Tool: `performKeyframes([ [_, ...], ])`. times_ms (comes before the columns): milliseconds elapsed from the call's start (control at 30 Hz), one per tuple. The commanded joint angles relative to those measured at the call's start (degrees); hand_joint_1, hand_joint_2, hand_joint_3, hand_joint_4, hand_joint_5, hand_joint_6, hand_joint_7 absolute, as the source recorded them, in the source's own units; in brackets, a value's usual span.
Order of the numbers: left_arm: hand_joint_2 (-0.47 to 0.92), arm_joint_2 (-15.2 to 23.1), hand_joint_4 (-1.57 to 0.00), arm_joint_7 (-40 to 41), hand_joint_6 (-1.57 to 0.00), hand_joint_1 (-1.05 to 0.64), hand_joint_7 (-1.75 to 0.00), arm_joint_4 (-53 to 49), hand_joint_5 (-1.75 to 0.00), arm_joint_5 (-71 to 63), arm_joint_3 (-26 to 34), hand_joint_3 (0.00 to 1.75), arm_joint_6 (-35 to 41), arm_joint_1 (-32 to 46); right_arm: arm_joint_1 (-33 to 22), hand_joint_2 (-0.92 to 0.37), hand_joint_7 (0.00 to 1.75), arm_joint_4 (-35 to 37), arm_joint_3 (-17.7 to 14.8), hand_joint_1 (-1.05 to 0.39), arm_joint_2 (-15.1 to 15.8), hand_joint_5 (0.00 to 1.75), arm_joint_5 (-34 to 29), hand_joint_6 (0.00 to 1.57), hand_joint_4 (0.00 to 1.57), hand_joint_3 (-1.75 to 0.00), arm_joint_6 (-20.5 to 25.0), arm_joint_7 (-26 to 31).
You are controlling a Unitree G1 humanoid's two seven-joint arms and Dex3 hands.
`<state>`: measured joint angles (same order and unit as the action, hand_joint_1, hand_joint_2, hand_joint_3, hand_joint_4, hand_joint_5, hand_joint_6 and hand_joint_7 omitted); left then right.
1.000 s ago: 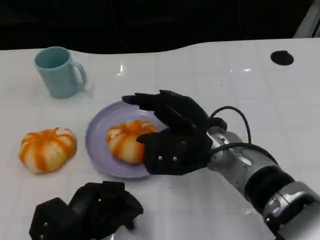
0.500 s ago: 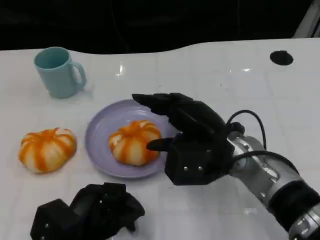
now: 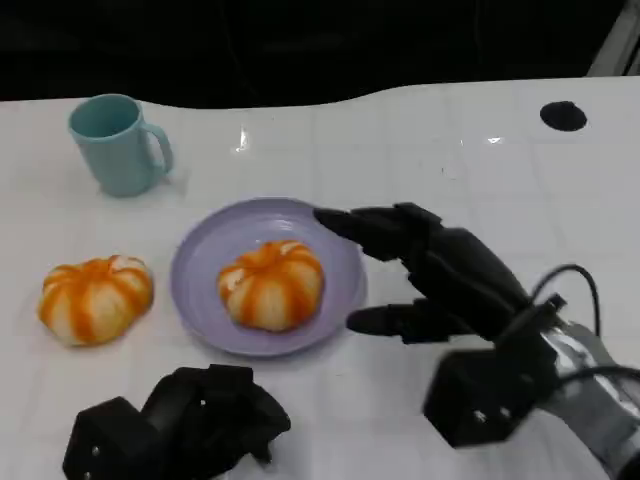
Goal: Grasp the bread from the table and place it into the plate.
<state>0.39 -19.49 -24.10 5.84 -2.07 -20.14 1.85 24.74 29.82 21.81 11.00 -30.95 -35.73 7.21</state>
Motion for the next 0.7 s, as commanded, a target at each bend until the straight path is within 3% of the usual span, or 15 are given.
performKeyframes([
  [33, 0.84, 0.5, -0.89, 0.1, -1.29, -1.04, -0.75, -0.7, -1.50, 0.4, 0.6, 0.01, -0.1, 0.9, -6.4, -0.92, 0.18, -1.9, -3.5, -0.39, 3.0, 0.71, 2.5, 0.56, 0.33, -0.09, -7.1, 3.8],
  [267, 0.85, 0.2, -0.90, 0.7, -1.31, -1.05, -0.75, 0.8, -1.50, 0.5, 0.7, 0.01, 1.5, 1.0, -13.5, -0.91, 0.28, -3.8, -8.1, -0.17, 4.4, 0.88, 1.9, 0.77, 0.58, -0.13, -12.4, 9.3],
  [333, 0.85, 0.2, -0.90, 0.8, -1.31, -1.04, -0.74, 0.4, -1.50, 0.3, 0.7, 0.01, 1.3, 0.5, -14.7, -0.83, 0.30, -3.4, -9.2, -0.13, 4.6, 0.93, 3.1, 0.85, 0.68, -0.31, -13.6, 9.4],
  [400, 0.85, 0.2, -0.90, 0.9, -1.31, -1.05, -0.74, 0.0, -1.50, 0.0, 0.8, 0.01, 1.2, 0.2, -15.9, -0.61, 0.46, -3.2, -10.2, -0.14, 4.9, 1.17, 4.2, 0.89, 0.73, -0.72, -14.5, 9.2],
  [433, 0.85, 0.2, -0.89, 0.9, -1.31, -1.05, -0.74, -0.2, -1.50, 0.0, 0.8, 0.01, 1.1, 0.0, -16.7, -0.56, 0.61, -3.4, -10.6, -0.15, 5.1, 1.25, 4.9, 0.85, 0.74, -0.80, -14.4, 8.7],
  [500, 0.85, 0.2, -0.89, 0.8, -1.31, -1.05, -0.75, -0.7, -1.50, 0.0, 0.9, 0.01, 0.9, -0.4, -17.9, -0.55, 0.87, -3.6, -11.3, -0.16, 5.5, 1.35, 5.9, 0.77, 0.74, -0.87, -14.6, 7.7],
  [700, 0.86, 0.5, -0.88, 0.9, -1.30, -1.05, -0.75, -1.4, -1.50, -0.2, 1.1, 0.01, 0.4, -0.8, -21.6, -0.54, 1.12, -4.1, -12.6, -0.18, 5.6, 1.61, 7.1, 0.69, 0.74, -0.90, -14.3, 6.6],
])
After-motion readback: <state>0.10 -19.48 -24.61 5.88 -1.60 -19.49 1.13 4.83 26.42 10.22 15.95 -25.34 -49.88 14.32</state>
